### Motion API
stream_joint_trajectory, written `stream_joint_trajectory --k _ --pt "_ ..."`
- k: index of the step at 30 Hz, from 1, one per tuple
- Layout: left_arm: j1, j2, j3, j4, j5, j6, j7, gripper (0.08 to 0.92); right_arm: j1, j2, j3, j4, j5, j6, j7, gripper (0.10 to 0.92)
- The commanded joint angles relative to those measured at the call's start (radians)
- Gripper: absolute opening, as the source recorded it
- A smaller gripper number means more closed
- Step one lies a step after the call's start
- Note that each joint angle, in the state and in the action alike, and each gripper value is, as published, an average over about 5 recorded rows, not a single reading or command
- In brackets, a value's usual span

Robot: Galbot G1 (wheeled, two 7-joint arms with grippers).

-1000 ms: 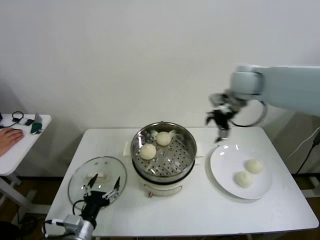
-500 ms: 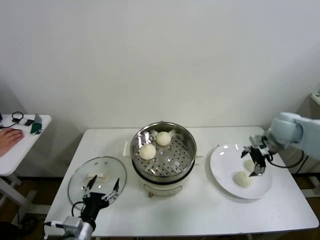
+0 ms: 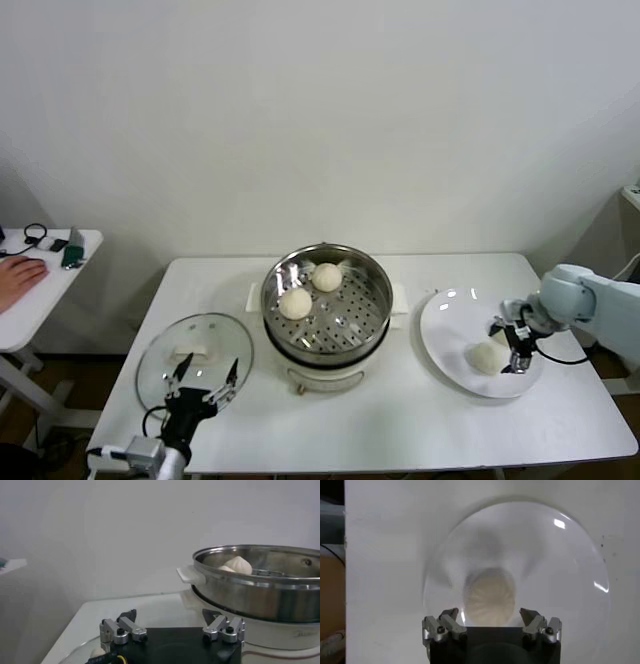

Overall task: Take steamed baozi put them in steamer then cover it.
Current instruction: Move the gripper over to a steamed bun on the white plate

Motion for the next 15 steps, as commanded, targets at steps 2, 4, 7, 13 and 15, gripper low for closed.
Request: stream_joint_trajectory --k 2,4,7,13,15 --pt "-0.001 0.001 -0.001 0.003 -0.002 0.001 0.000 0.823 -0.093 0.047 0.076 -0.067 -0.025 -0.008 0.013 0.807" --pt "-0.002 0.002 -0.002 0.004 -0.002 0.001 -0.001 0.823 -0.093 0.059 0.076 -0.077 -0.021 -0.009 0.013 0.782" --pt "-0.004 0.002 -0.003 0.005 -0.003 0.002 0.000 0.823 -0.093 0.075 0.076 -0.086 -0.013 -0.010 0.014 0.738" --pt "-0.006 0.002 -0.002 0.008 -0.003 0.002 0.000 0.823 -0.069 0.094 0.061 -0.093 0.013 -0.001 -0.002 0.665" --pt "-0.005 0.002 -0.002 0.008 -0.002 0.001 0.000 0.823 -0.049 0.094 0.043 -0.089 0.019 0.009 -0.018 0.644"
